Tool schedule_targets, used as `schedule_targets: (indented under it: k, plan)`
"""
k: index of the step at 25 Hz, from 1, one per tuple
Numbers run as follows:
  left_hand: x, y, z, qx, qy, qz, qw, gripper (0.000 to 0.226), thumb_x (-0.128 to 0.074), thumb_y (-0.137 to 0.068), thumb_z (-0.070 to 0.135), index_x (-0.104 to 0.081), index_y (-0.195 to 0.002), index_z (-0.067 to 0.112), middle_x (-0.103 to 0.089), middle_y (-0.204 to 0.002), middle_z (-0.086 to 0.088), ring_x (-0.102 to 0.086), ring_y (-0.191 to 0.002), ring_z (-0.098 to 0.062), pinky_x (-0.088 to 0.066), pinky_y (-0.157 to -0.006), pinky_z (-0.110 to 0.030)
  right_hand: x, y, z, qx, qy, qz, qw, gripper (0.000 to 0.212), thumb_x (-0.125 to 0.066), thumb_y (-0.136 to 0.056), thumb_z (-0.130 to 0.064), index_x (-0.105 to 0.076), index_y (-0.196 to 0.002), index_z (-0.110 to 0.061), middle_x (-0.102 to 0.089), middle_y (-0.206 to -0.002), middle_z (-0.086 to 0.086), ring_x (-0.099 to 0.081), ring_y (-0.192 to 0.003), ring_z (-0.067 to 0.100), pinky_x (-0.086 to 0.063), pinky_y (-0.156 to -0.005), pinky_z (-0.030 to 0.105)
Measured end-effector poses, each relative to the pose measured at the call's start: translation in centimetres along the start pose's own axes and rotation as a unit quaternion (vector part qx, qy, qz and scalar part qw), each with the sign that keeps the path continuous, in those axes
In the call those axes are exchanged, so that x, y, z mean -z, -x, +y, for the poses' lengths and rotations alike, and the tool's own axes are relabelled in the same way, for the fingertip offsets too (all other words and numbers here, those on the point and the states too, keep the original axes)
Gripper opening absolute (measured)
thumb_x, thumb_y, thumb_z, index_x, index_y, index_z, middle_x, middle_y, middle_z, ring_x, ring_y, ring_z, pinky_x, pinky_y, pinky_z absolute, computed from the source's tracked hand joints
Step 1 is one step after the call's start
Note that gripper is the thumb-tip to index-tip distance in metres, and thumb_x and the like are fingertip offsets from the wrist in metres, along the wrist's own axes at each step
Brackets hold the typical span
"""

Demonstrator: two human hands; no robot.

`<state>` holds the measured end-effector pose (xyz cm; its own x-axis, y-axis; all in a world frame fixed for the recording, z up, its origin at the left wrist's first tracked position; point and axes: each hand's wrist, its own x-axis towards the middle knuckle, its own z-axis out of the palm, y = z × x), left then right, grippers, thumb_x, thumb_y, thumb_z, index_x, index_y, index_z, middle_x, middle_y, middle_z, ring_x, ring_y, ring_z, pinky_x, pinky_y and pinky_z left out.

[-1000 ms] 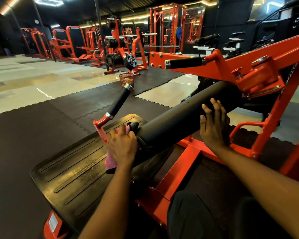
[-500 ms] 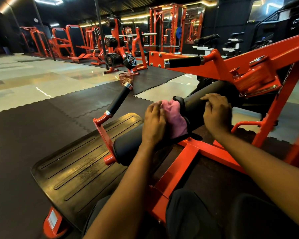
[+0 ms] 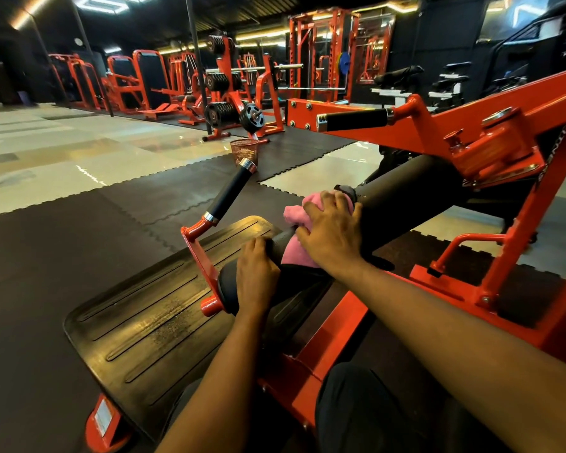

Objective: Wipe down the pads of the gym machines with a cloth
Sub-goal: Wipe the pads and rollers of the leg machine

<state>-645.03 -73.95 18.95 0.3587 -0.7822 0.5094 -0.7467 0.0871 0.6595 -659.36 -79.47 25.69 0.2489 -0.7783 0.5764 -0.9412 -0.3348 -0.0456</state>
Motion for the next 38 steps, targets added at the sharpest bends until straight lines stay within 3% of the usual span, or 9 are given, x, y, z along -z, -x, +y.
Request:
schedule_targets:
  k: [3, 8, 12, 15, 18, 21, 28, 32, 38]
  plan:
    - [-0.2, 0.2, -0.3, -0.007, 0.003, 0.011, 1.0, 0.03, -0.051, -0.09, 0.001, -0.063, -0.116, 0.007, -0.06, -0.116, -0.01, -0.053, -0.108, -0.023, -0.048, -0.093, -0.037, 1.2, -2.7, 5.2, -0.021, -0.026, 0.05, 0.998, 0.039, -0.053, -0.082, -0.043, -0.067, -0.116, -0.03, -0.061, -0.125, 0.004, -0.046, -0.125, 0.03, -0.033, -0.103, 0.047]
    - [0.3, 0.8, -0.2, -0.027, 0.002, 0.002, 1.0, 0.031, -0.054, -0.09, 0.002, -0.061, -0.119, 0.007, -0.059, -0.121, -0.011, -0.053, -0.112, -0.024, -0.048, -0.097, -0.043, 4.9, -7.0, 16.4, -0.089, -0.018, 0.068, 0.994, 0.044, -0.043, -0.082, -0.045, -0.065, -0.12, -0.034, -0.059, -0.129, 0.007, -0.045, -0.129, 0.033, -0.034, -0.106, 0.055]
    - [0.3, 1.9, 0.3, -0.026, 0.011, 0.024, 0.999, 0.032, -0.051, -0.088, 0.008, -0.061, -0.118, 0.008, -0.059, -0.122, -0.01, -0.053, -0.111, -0.024, -0.049, -0.095, -0.045, 4.4, -6.1, 14.3, -0.116, -0.022, 0.1, 0.988, 0.043, -0.043, -0.082, -0.037, -0.066, -0.118, -0.029, -0.062, -0.123, 0.011, -0.05, -0.12, 0.037, -0.038, -0.098, 0.051]
    - [0.3, 2.7, 0.5, -0.031, 0.012, 0.042, 0.999, 0.034, -0.049, -0.084, 0.009, -0.063, -0.115, 0.009, -0.059, -0.121, -0.008, -0.053, -0.111, -0.024, -0.048, -0.094, -0.045, 1.5, -2.2, 7.4, -0.035, -0.057, 0.108, 0.992, 0.045, -0.045, -0.078, -0.037, -0.069, -0.116, -0.029, -0.066, -0.119, 0.005, -0.056, -0.11, 0.033, -0.037, -0.096, 0.048]
    - [0.3, 3.2, 0.0, -0.054, 0.008, 0.044, 0.998, 0.039, -0.056, -0.078, -0.005, -0.065, -0.112, 0.011, -0.06, -0.119, -0.007, -0.054, -0.113, -0.026, -0.047, -0.094, -0.046, -0.8, 1.6, 1.9, 0.08, -0.074, 0.049, 0.993, 0.048, -0.051, -0.079, -0.038, -0.067, -0.124, -0.035, -0.061, -0.132, 0.0, -0.052, -0.121, 0.027, -0.032, -0.106, 0.048]
    - [0.5, 3.7, -0.1, -0.055, 0.0, 0.04, 0.998, 0.04, -0.061, -0.08, -0.006, -0.065, -0.115, 0.013, -0.059, -0.121, -0.004, -0.051, -0.117, -0.022, -0.046, -0.096, -0.043, 0.0, 0.7, 3.8, 0.144, -0.059, 0.011, 0.988, 0.049, -0.049, -0.082, -0.039, -0.065, -0.128, -0.036, -0.059, -0.136, -0.001, -0.049, -0.128, 0.025, -0.033, -0.107, 0.047]
    - [0.3, 3.9, 0.0, -0.054, 0.025, 0.05, 0.997, 0.033, -0.056, -0.088, -0.001, -0.064, -0.117, 0.013, -0.059, -0.122, -0.003, -0.051, -0.117, -0.019, -0.049, -0.098, -0.044, 5.1, -6.3, 16.6, -0.074, -0.03, 0.072, 0.994, 0.036, -0.049, -0.093, -0.034, -0.064, -0.126, -0.034, -0.057, -0.136, 0.007, -0.044, -0.132, 0.032, -0.03, -0.109, 0.055]
    - [1.7, 3.3, -0.2, -0.035, 0.094, 0.046, 0.994, 0.031, -0.05, -0.092, -0.001, -0.064, -0.116, 0.01, -0.062, -0.119, -0.005, -0.056, -0.113, -0.018, -0.05, -0.097, -0.036, 3.3, -5.7, 10.1, -0.073, -0.006, 0.048, 0.996, 0.047, -0.033, -0.083, -0.04, -0.071, -0.108, -0.028, -0.067, -0.115, 0.006, -0.053, -0.113, 0.032, -0.036, -0.098, 0.049]
    - [4.7, 1.9, -1.1, 0.008, 0.121, 0.106, 0.987, 0.033, -0.04, -0.094, -0.008, -0.063, -0.114, 0.005, -0.065, -0.115, -0.012, -0.059, -0.109, -0.021, -0.049, -0.091, -0.032, 0.0, -0.2, -2.5, 0.036, -0.006, -0.023, 0.999, 0.032, -0.043, -0.092, -0.04, -0.067, -0.105, -0.025, -0.067, -0.111, 0.004, -0.057, -0.108, 0.027, -0.035, -0.095, 0.047]
